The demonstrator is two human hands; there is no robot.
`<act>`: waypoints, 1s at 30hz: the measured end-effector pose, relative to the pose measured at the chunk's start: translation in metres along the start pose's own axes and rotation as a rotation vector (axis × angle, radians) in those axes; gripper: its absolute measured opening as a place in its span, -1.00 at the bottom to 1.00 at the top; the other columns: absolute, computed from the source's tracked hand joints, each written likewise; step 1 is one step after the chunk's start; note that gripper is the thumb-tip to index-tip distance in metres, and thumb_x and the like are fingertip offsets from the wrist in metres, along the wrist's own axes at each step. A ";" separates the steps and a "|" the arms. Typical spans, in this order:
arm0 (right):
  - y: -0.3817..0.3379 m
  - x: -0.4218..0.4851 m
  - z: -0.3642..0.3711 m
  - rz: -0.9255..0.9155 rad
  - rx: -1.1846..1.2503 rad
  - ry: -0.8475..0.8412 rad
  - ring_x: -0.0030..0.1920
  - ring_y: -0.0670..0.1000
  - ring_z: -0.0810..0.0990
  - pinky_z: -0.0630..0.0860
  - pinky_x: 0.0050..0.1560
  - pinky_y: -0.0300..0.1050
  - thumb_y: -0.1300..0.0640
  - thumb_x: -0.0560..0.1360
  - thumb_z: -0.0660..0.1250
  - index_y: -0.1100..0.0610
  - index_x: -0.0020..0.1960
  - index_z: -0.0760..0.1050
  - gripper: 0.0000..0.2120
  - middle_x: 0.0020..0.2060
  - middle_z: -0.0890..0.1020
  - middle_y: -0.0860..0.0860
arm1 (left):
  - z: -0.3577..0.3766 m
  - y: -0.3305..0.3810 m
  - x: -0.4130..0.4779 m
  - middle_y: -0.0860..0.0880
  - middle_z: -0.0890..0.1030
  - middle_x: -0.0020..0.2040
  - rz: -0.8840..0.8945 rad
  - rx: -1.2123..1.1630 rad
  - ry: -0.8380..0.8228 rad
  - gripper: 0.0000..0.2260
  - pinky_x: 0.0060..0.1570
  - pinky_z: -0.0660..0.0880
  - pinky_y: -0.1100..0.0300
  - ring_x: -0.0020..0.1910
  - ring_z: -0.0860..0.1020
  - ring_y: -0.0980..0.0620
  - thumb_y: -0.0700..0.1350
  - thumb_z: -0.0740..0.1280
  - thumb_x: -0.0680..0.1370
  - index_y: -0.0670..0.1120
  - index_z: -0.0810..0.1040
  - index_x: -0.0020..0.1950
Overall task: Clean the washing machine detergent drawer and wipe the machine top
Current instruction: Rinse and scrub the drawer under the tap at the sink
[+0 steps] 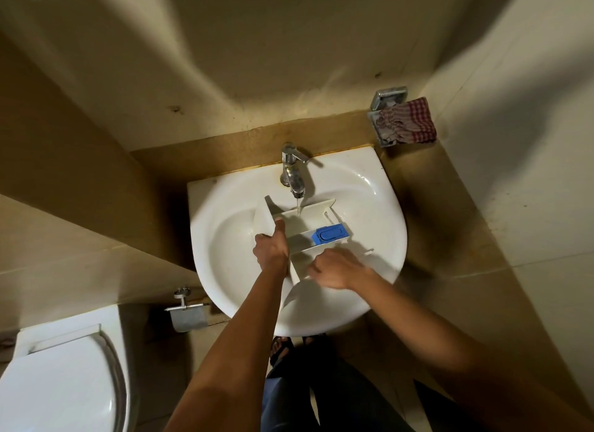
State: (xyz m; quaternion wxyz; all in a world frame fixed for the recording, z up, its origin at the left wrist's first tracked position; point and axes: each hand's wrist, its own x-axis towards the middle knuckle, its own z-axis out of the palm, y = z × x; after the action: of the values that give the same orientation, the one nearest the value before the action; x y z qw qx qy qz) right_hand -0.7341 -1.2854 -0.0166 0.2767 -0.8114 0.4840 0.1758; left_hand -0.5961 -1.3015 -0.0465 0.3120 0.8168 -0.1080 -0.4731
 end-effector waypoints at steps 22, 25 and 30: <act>0.005 0.098 -0.049 0.498 2.126 0.120 -0.19 0.02 0.57 0.57 -0.38 -0.27 0.25 0.62 0.18 0.28 -0.10 0.49 -0.82 -0.27 0.63 0.11 | -0.002 0.002 -0.001 -0.23 0.48 0.30 0.012 0.025 -0.005 -0.40 0.26 0.37 -0.03 0.26 0.45 -0.25 0.24 0.25 0.54 -0.20 0.38 0.36; 0.002 0.111 -0.054 0.519 2.264 0.103 -0.22 0.01 0.52 0.51 -0.32 -0.28 0.30 0.62 0.12 0.32 -0.09 0.45 -0.82 -0.19 0.53 0.15 | -0.003 0.002 -0.001 -0.23 0.46 0.33 0.017 0.033 -0.004 -0.39 0.28 0.36 -0.02 0.29 0.44 -0.26 0.23 0.24 0.55 -0.21 0.36 0.39; -0.005 0.118 -0.058 0.519 2.453 0.091 -0.25 0.02 0.45 0.42 -0.26 -0.21 0.33 0.62 0.02 0.34 -0.09 0.42 -0.77 -0.23 0.48 0.16 | -0.003 0.002 -0.001 -0.24 0.46 0.34 0.025 0.017 -0.007 -0.39 0.27 0.37 0.00 0.29 0.44 -0.26 0.23 0.24 0.56 -0.22 0.36 0.38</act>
State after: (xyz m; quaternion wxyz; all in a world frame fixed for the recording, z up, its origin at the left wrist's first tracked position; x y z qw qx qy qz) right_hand -0.6734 -1.4013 -0.0348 0.7888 0.0936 0.4830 -0.3685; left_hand -0.5941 -1.3011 -0.0437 0.3107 0.8163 -0.1231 -0.4711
